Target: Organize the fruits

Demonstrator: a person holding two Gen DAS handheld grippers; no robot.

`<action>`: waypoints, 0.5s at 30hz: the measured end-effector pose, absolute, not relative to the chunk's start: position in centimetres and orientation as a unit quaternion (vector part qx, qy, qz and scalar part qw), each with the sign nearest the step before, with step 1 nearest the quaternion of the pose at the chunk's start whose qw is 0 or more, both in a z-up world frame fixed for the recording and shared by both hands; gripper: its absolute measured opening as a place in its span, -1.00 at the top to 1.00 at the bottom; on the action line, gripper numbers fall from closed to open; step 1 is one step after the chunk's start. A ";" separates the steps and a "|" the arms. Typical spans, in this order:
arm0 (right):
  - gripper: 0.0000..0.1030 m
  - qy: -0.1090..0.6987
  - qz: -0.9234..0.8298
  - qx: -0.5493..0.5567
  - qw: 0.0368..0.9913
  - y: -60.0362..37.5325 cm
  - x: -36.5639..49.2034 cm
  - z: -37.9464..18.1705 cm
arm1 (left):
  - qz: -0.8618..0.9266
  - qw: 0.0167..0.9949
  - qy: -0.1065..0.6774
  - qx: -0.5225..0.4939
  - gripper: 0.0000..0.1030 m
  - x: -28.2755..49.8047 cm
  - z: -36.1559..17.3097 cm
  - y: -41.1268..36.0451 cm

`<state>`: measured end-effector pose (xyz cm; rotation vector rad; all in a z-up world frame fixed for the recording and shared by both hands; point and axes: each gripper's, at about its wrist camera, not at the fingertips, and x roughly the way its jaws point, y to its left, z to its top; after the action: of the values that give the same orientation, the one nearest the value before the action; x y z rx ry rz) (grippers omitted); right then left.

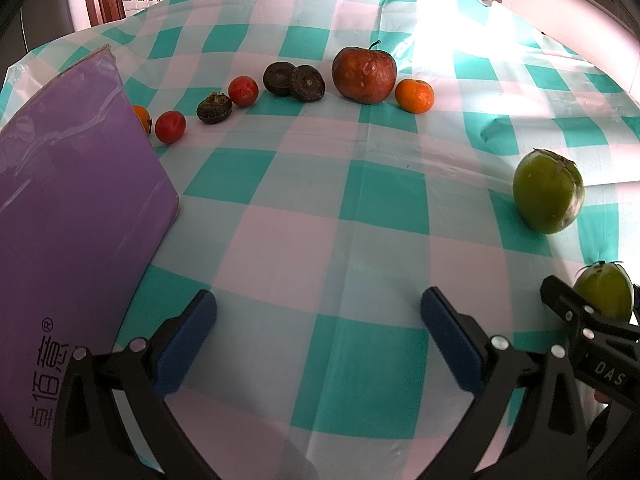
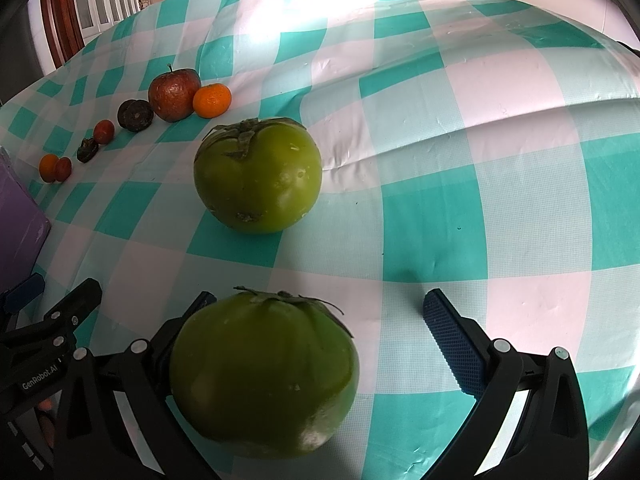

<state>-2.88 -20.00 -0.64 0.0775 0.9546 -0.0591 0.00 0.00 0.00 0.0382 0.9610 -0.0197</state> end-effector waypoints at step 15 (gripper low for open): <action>-0.92 0.464 -0.023 0.035 0.885 -20.0 -2.6 -0.6 | -0.018 0.882 0.471 0.022 -0.97 0.5 0.1 0.1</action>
<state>-2.61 -20.03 -0.61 0.0738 0.9653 -0.0487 0.51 0.11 0.09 0.0464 0.9805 -0.0379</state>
